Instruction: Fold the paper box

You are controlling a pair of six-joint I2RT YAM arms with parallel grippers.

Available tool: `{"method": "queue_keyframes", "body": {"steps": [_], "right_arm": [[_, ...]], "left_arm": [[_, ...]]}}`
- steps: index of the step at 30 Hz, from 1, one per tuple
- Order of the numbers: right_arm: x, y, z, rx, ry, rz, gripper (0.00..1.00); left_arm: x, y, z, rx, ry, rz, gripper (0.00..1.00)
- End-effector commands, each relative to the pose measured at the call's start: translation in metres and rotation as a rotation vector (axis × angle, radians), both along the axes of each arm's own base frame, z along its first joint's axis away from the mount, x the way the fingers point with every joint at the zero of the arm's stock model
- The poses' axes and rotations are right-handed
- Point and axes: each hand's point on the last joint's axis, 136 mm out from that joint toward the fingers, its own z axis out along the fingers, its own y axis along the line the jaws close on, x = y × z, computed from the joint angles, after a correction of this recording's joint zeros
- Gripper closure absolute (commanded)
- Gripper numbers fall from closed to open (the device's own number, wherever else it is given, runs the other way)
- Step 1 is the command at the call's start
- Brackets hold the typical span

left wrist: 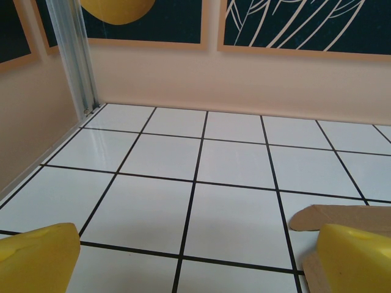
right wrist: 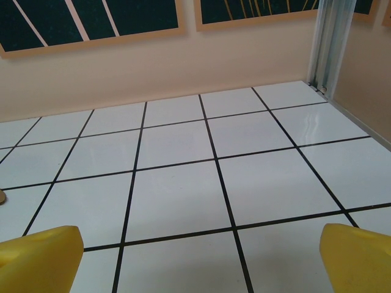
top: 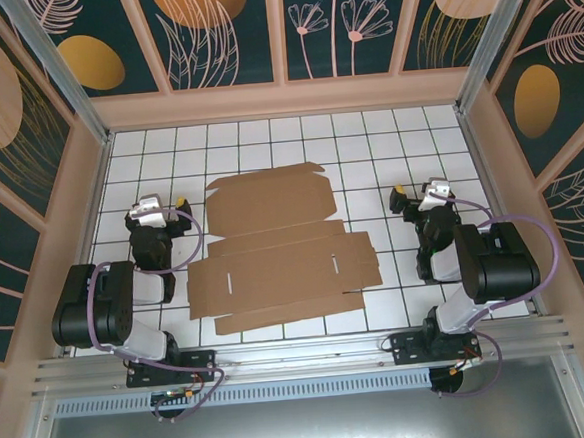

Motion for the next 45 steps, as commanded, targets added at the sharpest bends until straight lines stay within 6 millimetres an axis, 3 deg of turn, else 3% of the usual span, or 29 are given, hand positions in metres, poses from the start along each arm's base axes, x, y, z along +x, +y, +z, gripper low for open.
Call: {"method": "queue_keyframes", "body": {"steps": [1,36,39,42,44,45], "right_arm": [[0.004,-0.001,0.010,-0.005,-0.028,0.004,0.01],[0.005,-0.005,0.009,0.007,-0.026,0.000,0.01],[0.006,0.004,0.014,-0.005,-0.025,0.043,0.01],[0.012,0.021,0.028,-0.077,0.006,0.072,0.01],[0.018,0.051,0.054,-0.157,-0.022,0.131,0.01],[0.015,0.067,0.077,-0.147,-0.092,0.164,0.01]], "left_arm": [[0.000,-0.001,0.005,-0.013,-0.021,-0.010,0.01],[-0.001,-0.001,0.005,-0.004,-0.023,-0.002,0.01],[0.001,-0.013,0.019,0.016,-0.026,-0.072,0.01],[0.010,-0.031,0.047,0.097,0.005,-0.069,0.01],[0.008,-0.065,0.074,0.119,-0.044,-0.161,0.01],[0.003,-0.078,0.091,0.101,-0.092,-0.192,0.01]]}}
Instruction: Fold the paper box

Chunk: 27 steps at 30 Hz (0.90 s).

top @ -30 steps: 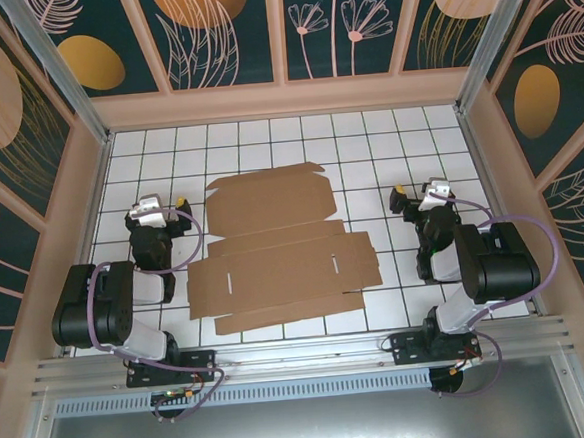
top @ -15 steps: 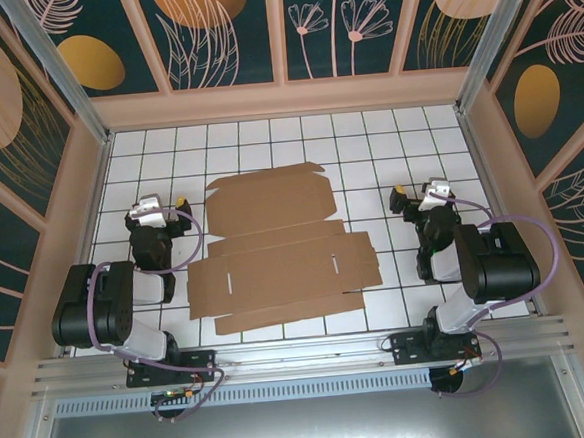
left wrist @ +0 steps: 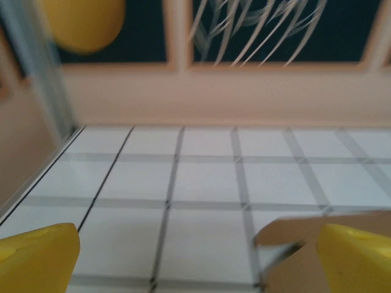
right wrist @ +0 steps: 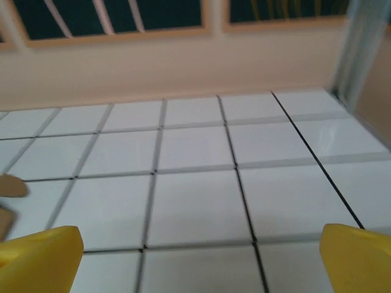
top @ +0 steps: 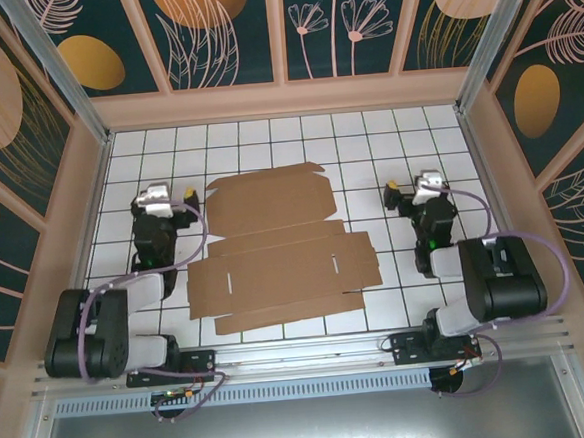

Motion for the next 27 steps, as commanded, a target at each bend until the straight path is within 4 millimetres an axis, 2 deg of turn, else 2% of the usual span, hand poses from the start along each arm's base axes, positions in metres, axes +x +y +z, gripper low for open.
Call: {"method": "queue_keyframes", "body": {"steps": [1,4,6,8,10,12,14,15,17,18,20,21,22,24,25,27], "right_arm": [[-0.003,0.048,0.069,-0.042,-0.164,0.111,0.01],[-0.022,0.082,0.124,0.068,-0.292,0.212,0.01],[-0.036,0.113,0.152,0.059,-0.301,0.292,0.01],[-0.042,0.123,0.173,0.139,-0.264,0.260,0.01],[-0.043,0.128,0.179,0.294,-0.111,0.231,0.01],[-0.048,0.136,0.176,0.412,0.053,0.304,0.01],[-0.051,0.127,0.173,0.543,0.117,0.324,0.01],[-0.055,0.127,0.170,0.620,0.127,0.398,0.01],[-0.055,0.132,0.157,0.716,0.201,0.498,0.15],[-0.047,0.132,0.138,0.720,0.296,0.451,0.17],[-0.037,0.137,0.096,0.649,0.474,0.348,0.10],[-0.035,0.140,0.071,0.573,0.549,0.293,0.07],[-0.037,0.143,0.047,0.482,0.614,0.241,0.07],[-0.042,0.155,0.013,0.337,0.695,0.213,0.05],[-0.046,0.163,-0.002,0.292,0.729,0.209,0.01],[-0.052,0.175,-0.029,0.285,0.828,0.204,0.02]], "left_arm": [[-0.010,-0.044,0.052,0.010,-0.089,-0.107,0.01],[-0.024,-0.074,0.089,-0.134,-0.124,-0.193,0.01],[-0.031,-0.092,0.105,-0.235,-0.071,-0.265,0.01],[-0.037,-0.107,0.112,-0.283,0.016,-0.295,0.01],[-0.037,-0.101,0.094,-0.347,0.194,-0.209,0.01],[-0.039,-0.084,0.073,-0.400,0.357,-0.051,0.01],[-0.043,-0.056,0.046,-0.470,0.431,0.152,0.01],[-0.044,-0.061,0.036,-0.515,0.458,0.121,0.01],[-0.049,-0.083,0.029,-0.608,0.487,-0.004,0.01],[-0.052,-0.093,0.024,-0.637,0.516,-0.051,0.01],[-0.057,-0.104,0.001,-0.629,0.637,-0.074,0.01],[-0.059,-0.110,-0.012,-0.594,0.696,-0.090,0.05],[-0.064,-0.119,-0.025,-0.568,0.735,-0.136,0.17],[-0.073,-0.125,-0.050,-0.564,0.781,-0.167,0.47],[-0.079,-0.128,-0.063,-0.574,0.810,-0.183,0.64],[-0.088,-0.138,-0.084,-0.585,0.871,-0.212,0.88]]}}
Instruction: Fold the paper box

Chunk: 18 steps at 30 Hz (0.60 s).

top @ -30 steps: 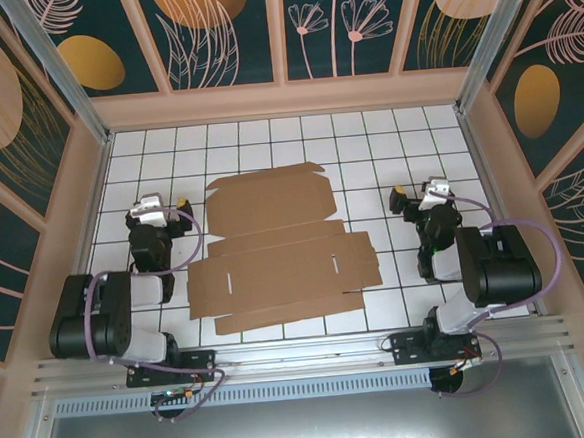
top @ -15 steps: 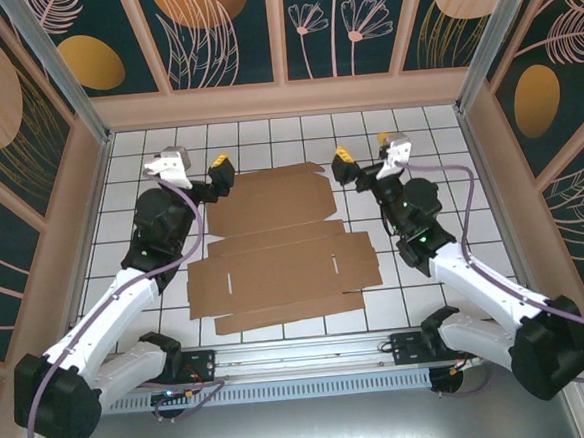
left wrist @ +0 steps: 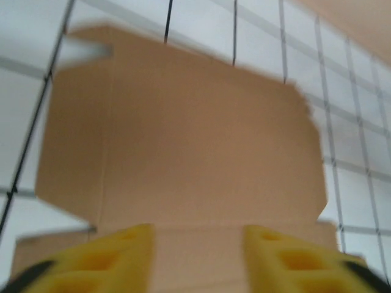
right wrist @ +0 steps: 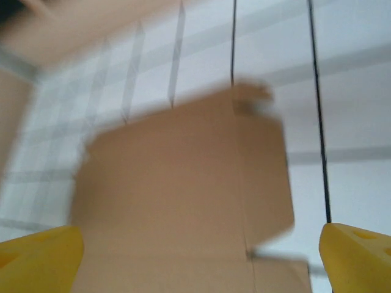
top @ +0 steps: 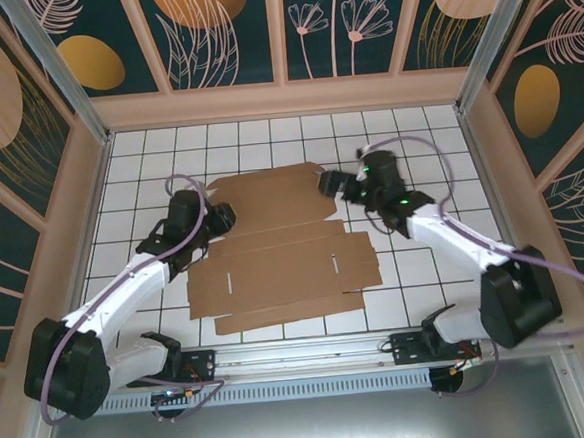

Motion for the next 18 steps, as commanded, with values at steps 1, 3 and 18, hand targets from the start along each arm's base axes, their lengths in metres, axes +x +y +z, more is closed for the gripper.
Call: {"method": "queue_keyframes", "body": {"steps": [1,3,18], "right_arm": [[-0.020,0.000,-0.049,-0.149,0.179,0.026,0.05],[-0.033,0.016,-0.068,-0.149,0.211,0.125,0.16],[-0.071,0.046,-0.106,-0.103,0.321,0.289,0.36]], "left_arm": [[-0.022,-0.024,-0.035,-0.069,0.119,-0.091,1.00],[-0.026,-0.032,-0.050,-0.081,0.160,-0.108,1.00],[-0.011,-0.053,-0.129,-0.096,0.390,-0.054,1.00]]}}
